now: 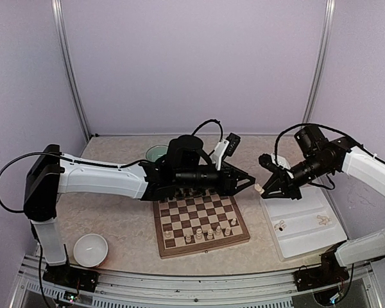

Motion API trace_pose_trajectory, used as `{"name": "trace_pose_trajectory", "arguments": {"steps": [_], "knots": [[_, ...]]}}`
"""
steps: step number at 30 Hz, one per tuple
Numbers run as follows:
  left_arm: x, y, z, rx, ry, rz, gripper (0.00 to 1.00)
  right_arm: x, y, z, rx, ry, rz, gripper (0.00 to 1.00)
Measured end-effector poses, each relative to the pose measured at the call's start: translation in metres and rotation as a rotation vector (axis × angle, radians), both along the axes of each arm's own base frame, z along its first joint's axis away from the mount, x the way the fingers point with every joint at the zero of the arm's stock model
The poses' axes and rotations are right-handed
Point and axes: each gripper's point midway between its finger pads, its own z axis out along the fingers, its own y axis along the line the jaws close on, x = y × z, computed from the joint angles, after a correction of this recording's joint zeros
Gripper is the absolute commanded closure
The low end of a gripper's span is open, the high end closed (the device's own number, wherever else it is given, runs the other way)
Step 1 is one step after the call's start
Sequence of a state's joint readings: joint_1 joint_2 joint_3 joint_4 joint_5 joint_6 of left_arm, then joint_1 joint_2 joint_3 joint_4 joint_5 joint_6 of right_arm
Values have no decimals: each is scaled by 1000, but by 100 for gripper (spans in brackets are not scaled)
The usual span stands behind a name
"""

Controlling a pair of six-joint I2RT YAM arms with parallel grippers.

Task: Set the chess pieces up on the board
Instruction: Pass from the right arm to the left

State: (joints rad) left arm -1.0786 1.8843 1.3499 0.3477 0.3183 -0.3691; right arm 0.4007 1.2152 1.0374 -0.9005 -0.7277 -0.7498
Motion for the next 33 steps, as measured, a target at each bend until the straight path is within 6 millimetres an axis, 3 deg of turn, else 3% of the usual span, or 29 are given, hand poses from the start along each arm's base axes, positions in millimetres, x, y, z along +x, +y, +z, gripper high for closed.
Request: {"name": "trace_pose_trajectory", "arguments": {"steps": [14, 17, 21, 33], "knots": [[-7, -19, -16, 2, 68, -82, 71, 1, 5, 2, 14, 19, -16, 94], [-8, -22, -19, 4, 80, -98, 80, 3, 6, 0, 15, 26, -20, 94], [-8, -23, -23, 13, 82, -107, 100, 2, 6, -3, 14, 52, -25, 94], [-5, -13, -32, 16, 97, -103, 100, 1, 8, -12, 4, 52, -23, 93]]}}
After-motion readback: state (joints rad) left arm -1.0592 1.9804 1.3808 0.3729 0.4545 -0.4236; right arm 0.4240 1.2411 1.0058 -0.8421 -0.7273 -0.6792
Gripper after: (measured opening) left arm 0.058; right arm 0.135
